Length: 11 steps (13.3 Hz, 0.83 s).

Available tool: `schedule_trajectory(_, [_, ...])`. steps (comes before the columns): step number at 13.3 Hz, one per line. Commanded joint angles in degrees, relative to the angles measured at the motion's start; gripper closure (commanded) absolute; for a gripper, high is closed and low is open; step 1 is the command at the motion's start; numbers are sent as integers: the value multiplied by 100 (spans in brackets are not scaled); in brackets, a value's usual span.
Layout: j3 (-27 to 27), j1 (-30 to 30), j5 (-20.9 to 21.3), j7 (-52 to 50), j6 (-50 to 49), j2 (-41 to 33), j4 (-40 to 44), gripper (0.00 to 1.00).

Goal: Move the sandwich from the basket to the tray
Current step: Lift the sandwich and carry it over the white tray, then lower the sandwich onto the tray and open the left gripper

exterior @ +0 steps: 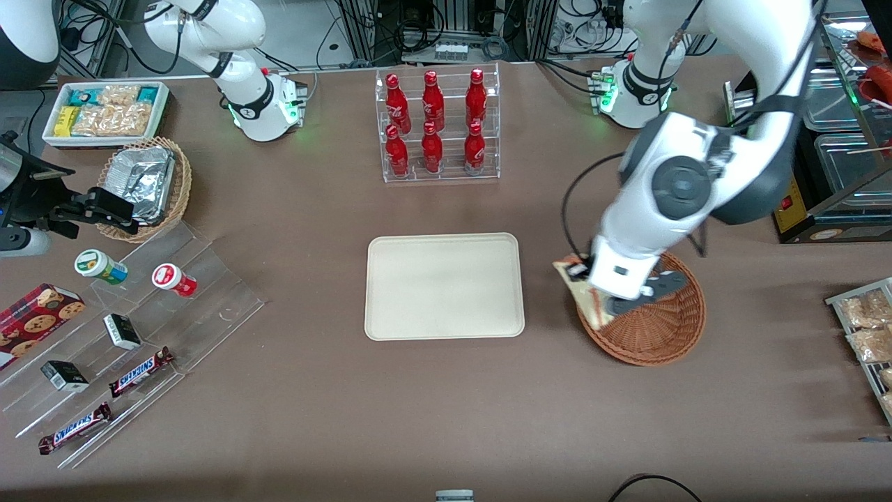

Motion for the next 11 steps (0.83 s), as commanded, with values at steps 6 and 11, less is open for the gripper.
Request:
schedule_trajectory(6, [-200, -1285, 995, -132, 870, 1469, 591, 100])
schedule_trajectory(11, [-164, -1612, 1302, -140, 1232, 1935, 592, 100])
